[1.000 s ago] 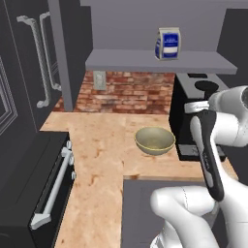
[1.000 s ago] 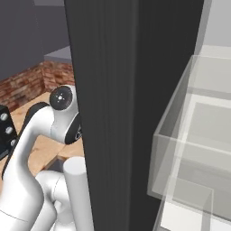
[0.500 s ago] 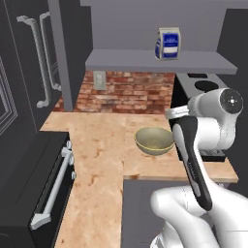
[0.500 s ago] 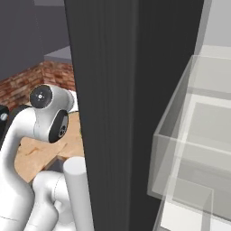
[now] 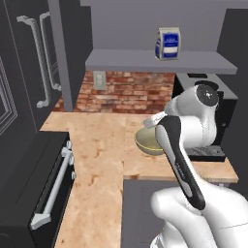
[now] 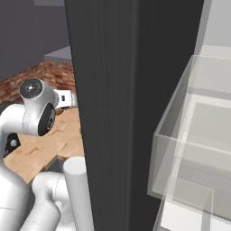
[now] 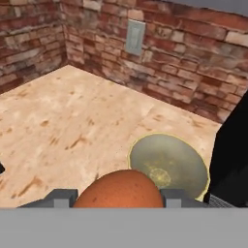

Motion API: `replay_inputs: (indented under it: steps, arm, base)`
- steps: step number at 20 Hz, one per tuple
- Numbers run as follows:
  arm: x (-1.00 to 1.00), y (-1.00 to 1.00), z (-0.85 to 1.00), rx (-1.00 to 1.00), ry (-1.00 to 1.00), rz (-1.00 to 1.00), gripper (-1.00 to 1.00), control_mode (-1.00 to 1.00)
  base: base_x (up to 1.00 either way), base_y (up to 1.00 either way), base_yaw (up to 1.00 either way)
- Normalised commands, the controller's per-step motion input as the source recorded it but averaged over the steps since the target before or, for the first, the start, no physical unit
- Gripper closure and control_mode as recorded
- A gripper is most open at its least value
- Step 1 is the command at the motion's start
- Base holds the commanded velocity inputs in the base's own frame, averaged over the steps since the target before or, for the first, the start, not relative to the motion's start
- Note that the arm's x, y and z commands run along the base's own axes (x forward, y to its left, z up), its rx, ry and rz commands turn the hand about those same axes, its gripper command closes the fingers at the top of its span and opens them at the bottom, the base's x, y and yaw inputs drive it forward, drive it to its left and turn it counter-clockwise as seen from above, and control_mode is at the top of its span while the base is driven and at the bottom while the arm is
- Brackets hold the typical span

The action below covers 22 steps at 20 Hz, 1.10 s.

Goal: Pick the egg and butter from the fridge and place them by the bowl for mixing.

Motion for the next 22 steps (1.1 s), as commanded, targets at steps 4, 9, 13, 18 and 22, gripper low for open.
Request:
replay_inputs:
  steps: [4,9,13,18,22]
  arm:
    - [0.15,0.62,-0.27,-0.07,0.32,0.15,1.0,-1.0]
    - [0.27,0.4,-0.46,-0.17,0.21,0.06,1.0,-1.0]
    - [0.28,0.14,-0.53,-0.19,0.04,0.04,1.0,-1.0]
    - [0.11,0.0,-0.39,-0.05,0.0,0.03,1.0,-1.0]
    - [0.18,0.0,-0.28,0.07,-0.01,0.0,1.0,-1.0]
  base:
    - [0.0,0.0,0.0]
    - [0.0,0.0,0.0]
    - [0.0,0.0,0.0]
    - [0.0,0.0,0.0]
    - [0.0,0.0,0.0]
